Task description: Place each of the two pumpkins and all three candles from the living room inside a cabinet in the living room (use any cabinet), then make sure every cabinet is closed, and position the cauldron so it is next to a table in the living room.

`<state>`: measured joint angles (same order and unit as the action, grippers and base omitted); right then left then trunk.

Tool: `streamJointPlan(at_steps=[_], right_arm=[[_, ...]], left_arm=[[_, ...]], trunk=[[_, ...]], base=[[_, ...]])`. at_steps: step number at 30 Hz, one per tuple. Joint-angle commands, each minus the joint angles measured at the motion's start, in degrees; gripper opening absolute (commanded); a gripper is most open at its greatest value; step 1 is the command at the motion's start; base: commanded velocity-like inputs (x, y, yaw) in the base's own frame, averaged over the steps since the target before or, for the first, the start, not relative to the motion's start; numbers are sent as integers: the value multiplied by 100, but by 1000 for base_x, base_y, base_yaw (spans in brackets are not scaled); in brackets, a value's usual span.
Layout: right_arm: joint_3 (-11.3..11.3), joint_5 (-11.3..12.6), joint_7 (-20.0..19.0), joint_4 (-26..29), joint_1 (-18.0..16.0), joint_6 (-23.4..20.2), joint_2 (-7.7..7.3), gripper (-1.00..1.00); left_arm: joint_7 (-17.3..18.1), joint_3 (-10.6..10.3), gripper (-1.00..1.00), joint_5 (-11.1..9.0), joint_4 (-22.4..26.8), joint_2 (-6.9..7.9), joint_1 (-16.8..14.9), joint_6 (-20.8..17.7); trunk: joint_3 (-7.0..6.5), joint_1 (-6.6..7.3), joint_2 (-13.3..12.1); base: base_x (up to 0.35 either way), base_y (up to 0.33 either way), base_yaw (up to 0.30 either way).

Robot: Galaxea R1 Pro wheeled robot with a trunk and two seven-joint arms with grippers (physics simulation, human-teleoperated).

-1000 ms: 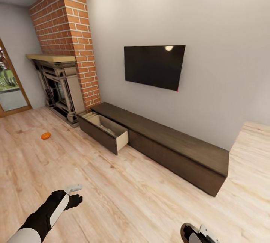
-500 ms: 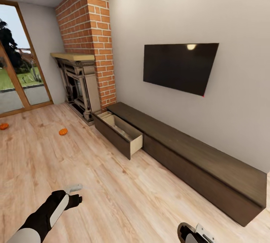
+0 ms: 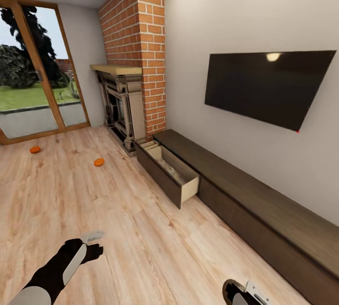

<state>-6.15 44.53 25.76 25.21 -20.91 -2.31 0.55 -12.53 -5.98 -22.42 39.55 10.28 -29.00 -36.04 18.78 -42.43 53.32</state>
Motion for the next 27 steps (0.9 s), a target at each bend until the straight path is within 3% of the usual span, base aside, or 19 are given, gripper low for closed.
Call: streamJointPlan(at_steps=[1, 9, 14, 21, 27], right_arm=[[-1, -6, -10, 1, -1, 3, 1, -100], [-1, -15, -10, 1, -1, -1, 22, -100], [-1, -163, -4, 2, -1, -10, 31, -100], [-2, -478, 15, 9, -1, -30, 177, -100], [-1, -588, 16, 10, 1, -41, 190, -100]], left_arm=[[-1, 0, 100, 0, 0, -3, 0, 0], [2, 0, 100, 1, 0, -4, 0, 0], [-2, 0, 100, 0, 0, -2, 0, 0], [3, 0, 100, 3, 0, 0, 0, 0], [14, 71, 100, -19, 0, 6, 0, 8]], trunk=[[3, 0, 0], [31, 0, 0], [48, 0, 0], [71, 0, 0], [71, 22, -40]], base=[[331, 0, 280], [331, 19, 280], [331, 4, 280], [327, 0, 280], [95, 0, 280]])
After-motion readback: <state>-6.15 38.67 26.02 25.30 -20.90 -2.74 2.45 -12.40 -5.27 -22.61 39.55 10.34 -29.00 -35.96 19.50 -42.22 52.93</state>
